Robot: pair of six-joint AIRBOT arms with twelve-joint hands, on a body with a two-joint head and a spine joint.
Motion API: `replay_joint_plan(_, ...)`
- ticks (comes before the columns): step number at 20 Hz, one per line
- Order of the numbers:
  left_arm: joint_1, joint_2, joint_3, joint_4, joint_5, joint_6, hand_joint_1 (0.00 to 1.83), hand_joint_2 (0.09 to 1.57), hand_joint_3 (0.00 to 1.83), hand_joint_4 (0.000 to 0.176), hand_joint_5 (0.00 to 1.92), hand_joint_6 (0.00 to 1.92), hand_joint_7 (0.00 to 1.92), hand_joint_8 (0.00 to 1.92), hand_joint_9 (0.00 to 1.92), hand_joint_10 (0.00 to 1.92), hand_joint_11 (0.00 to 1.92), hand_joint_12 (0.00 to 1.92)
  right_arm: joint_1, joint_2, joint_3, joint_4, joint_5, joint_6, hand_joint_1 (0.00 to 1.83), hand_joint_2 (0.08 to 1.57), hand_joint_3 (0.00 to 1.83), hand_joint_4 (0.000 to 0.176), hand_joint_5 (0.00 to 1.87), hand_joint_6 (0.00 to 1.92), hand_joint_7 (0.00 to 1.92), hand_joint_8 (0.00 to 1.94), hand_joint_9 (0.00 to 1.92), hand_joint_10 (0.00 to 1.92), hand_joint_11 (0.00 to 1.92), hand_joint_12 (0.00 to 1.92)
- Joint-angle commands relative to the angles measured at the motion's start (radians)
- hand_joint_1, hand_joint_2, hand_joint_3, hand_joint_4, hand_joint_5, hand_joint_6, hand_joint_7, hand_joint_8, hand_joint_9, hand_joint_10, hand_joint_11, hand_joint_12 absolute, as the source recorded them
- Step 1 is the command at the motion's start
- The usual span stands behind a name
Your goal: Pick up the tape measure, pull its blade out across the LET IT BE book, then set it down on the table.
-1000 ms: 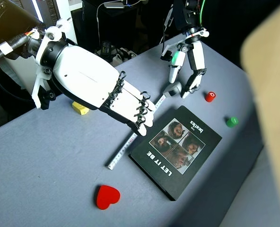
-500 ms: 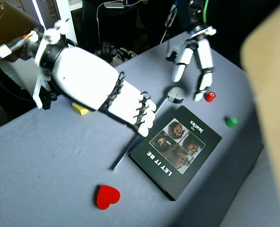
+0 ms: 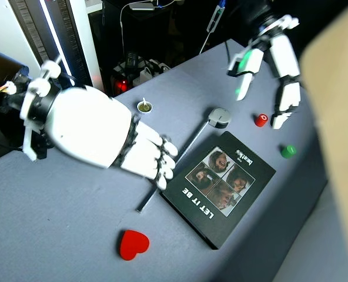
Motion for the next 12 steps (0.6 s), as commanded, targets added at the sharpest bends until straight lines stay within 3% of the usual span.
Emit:
replay_joint_plan(1, -0.035, -0.001, -0.008, -0.036, -0.064, 0.055, 0.63, 1.05, 0.0, 0.0, 0.8, 0.03, 0.91, 0.08, 0.89, 0.11, 0.52, 0.84, 0.013, 0.008, 0.01, -0.015, 0.033, 0.005, 0.5, 1.01, 0.0, 0.0, 0.68, 0.03, 0.78, 0.04, 0.8, 0.13, 0.44, 1.03)
replay_joint_plan(2, -0.079, -0.008, -0.028, -0.111, -0.067, 0.174, 0.69, 1.08, 0.0, 0.0, 0.77, 0.8, 0.81, 0.95, 0.87, 1.2, 0.84, 1.41, 0.018, 0.008, 0.029, -0.015, 0.069, 0.005, 0.69, 1.04, 0.0, 0.0, 0.79, 0.95, 0.85, 1.12, 0.92, 1.51, 0.94, 1.74)
replay_joint_plan(3, -0.106, -0.015, -0.046, -0.179, -0.077, 0.277, 0.75, 1.11, 0.0, 0.0, 0.76, 1.55, 0.84, 1.72, 1.09, 1.78, 1.27, 1.82, 0.021, 0.009, 0.043, -0.015, 0.114, 0.004, 0.83, 1.09, 0.01, 0.0, 0.78, 1.73, 0.92, 1.78, 1.17, 1.84, 1.42, 1.89)
replay_joint_plan(4, -0.126, -0.022, -0.059, -0.205, -0.091, 0.341, 0.77, 1.13, 0.0, 0.0, 0.71, 1.92, 0.9, 1.92, 1.18, 1.92, 1.41, 1.92, 0.024, 0.011, 0.055, -0.015, 0.151, -0.002, 0.87, 1.12, 0.0, 0.0, 0.82, 1.92, 1.03, 1.94, 1.34, 1.92, 1.69, 1.92)
replay_joint_plan(6, -0.171, -0.035, -0.087, -0.205, -0.148, 0.491, 0.78, 1.16, 0.0, 0.0, 0.89, 1.92, 1.07, 1.92, 1.26, 1.92, 1.43, 1.92, 0.031, 0.017, 0.077, -0.015, 0.236, -0.021, 0.85, 1.15, 0.0, 0.0, 1.14, 1.92, 1.36, 1.94, 1.57, 1.92, 1.81, 1.92)
replay_joint_plan(7, -0.193, -0.037, -0.108, -0.205, -0.182, 0.604, 0.74, 1.18, 0.01, 0.0, 1.0, 1.92, 1.16, 1.92, 1.31, 1.92, 1.45, 1.92, 0.031, 0.018, 0.089, -0.014, 0.28, -0.034, 0.8, 1.19, 0.0, 0.0, 1.22, 1.92, 1.42, 1.94, 1.61, 1.92, 1.82, 1.92)
replay_joint_plan(8, -0.208, -0.04, -0.124, -0.203, -0.209, 0.67, 0.68, 1.21, 0.01, 0.0, 1.11, 1.92, 1.25, 1.92, 1.36, 1.92, 1.48, 1.92, 0.03, 0.018, 0.099, -0.012, 0.322, -0.053, 0.75, 1.25, 0.0, 0.133, 1.27, 1.92, 1.45, 1.94, 1.64, 1.92, 1.83, 1.92)
replay_joint_plan(9, -0.22, -0.043, -0.133, -0.215, -0.214, 0.722, 0.65, 1.22, 0.01, 0.0, 1.2, 1.92, 1.34, 1.92, 1.41, 1.92, 1.53, 1.92, 0.027, 0.018, 0.108, 0.004, 0.359, -0.087, 0.7, 1.3, 0.01, 0.167, 1.28, 1.92, 1.45, 1.94, 1.65, 1.92, 1.83, 1.92)
replay_joint_plan(12, -0.266, -0.068, -0.182, -0.375, -0.288, 0.94, 0.57, 1.27, 0.01, 0.0, 1.31, 1.92, 1.44, 1.92, 1.52, 1.92, 1.64, 1.92, -0.009, 0.019, 0.142, 0.275, 0.503, -0.412, 0.73, 1.39, 0.02, 0.176, 1.27, 1.92, 1.47, 1.94, 1.67, 1.92, 1.85, 1.92)
